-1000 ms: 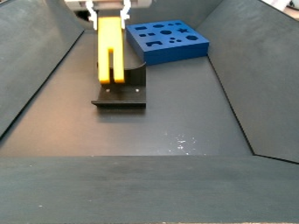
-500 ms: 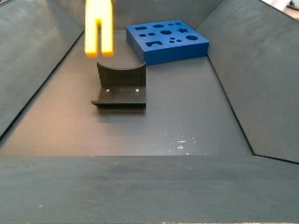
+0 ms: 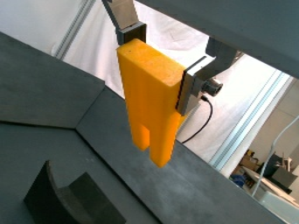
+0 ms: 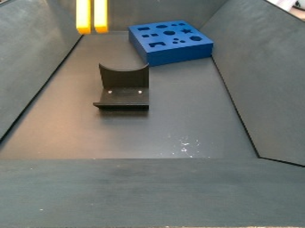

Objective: Pick up the double-square object. Move up. Place the double-square object on the fixture. Regrasp the double-square object. Move to above the board. Insert the double-square object.
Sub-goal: Move to above the board.

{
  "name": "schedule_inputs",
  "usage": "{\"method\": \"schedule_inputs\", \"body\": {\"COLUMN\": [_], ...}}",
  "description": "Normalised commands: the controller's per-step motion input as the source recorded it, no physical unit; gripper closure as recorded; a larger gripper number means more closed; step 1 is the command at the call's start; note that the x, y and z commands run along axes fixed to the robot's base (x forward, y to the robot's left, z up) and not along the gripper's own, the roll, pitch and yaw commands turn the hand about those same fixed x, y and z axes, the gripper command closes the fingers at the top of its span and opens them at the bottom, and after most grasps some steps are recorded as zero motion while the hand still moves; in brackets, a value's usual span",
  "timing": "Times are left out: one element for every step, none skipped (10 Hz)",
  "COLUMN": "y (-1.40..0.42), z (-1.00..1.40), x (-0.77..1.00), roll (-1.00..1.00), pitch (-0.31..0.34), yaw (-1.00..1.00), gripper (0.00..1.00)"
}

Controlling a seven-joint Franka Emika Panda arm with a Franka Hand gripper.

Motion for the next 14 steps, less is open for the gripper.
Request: {"method": "schedule_inputs", "body": {"y": [-0.08,-0.07,-0.05,-0.04,-0.04,-0.03,-0.8,-0.8,-0.72,-0.68,-0.66,-0.64,-0.58,-0.56], "z": [0.9,0.81,0.63,0.51,0.35,0.24,0.05,0.03,0.03,0.01,0.02,0.02,0.02,0.01], "x": [0.13,0.11,0.08,0.07,0.05,0.04,-1.0,-1.0,-1.0,-1.0,-1.0,-1.0,-1.0,-0.99], "roll": [0.04,0.04,0.04,0.04,0.04,0.04,-1.0,-1.0,-1.0,-1.0,-1.0,-1.0,-1.0,-1.0], "pitch": [0.114,0.106,0.092,0.078,0.062,0.054,-0.026,-0.029,-0.07,-0.089,-0.111,-0.114,-0.128,-0.134], "yaw": [0.13,0.13,0.12,0.12,0.1,0.1,-0.05,-0.05,-0.04,-0.04,-0.04,-0.04,-0.04,-0.04], "gripper": [1.0,1.0,1.0,1.0,1.0,1.0,1.0,1.0,1.0,1.0,1.0,1.0,1.0,1.0]}}
